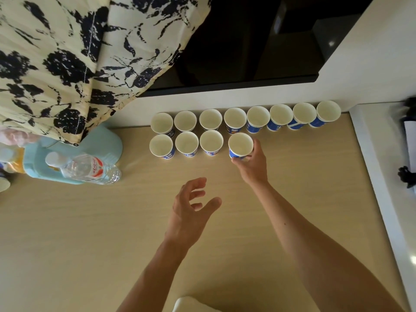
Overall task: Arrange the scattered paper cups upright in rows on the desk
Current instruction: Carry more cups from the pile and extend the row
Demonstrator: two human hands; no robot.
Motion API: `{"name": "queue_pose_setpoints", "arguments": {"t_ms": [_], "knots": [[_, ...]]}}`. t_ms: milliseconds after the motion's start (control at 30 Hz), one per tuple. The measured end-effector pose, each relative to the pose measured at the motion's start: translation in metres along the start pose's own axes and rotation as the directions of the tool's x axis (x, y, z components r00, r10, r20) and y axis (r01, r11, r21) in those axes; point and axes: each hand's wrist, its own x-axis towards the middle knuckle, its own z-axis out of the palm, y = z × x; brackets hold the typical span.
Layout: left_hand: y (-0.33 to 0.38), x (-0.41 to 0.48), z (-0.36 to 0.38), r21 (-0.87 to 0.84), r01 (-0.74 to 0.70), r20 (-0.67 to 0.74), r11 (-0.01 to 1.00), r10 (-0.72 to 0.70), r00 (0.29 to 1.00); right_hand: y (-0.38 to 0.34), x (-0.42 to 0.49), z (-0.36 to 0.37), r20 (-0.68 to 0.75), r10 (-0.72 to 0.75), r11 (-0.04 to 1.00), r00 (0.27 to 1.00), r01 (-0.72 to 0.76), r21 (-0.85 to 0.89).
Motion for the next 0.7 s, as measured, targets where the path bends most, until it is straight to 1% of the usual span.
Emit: {"name": "queue_pose_setpoints", "arguments": {"t_ms": [133, 267, 467, 700], "knots": [[-0.002, 0.002, -0.004, -0.020, 0.021, -0.035, 1.000, -0.022, 0.999, 0.008, 0.015, 0.009, 0.002, 0.022, 0.999, 1.000, -0.022, -0.029], [-0.003, 0.002, -0.008, -0.023, 0.017, -0.064, 1.000, -0.019, 0.998, 0.012, 0.022, 0.016, 0.007, 0.028, 0.999, 1.000, -0.028, -0.018], [-0.006, -0.001, -0.007, -0.021, 0.019, -0.064, 1.000, -0.020, 0.998, 0.014, 0.024, 0.019, -0.019, 0.033, 0.999, 0.999, -0.033, 0.003], [-0.006, -0.012, -0.003, -0.008, 0.018, -0.065, 1.000, -0.019, 0.998, 0.015, 0.026, 0.016, -0.003, 0.065, 0.998, 0.998, -0.065, 0.006]]}}
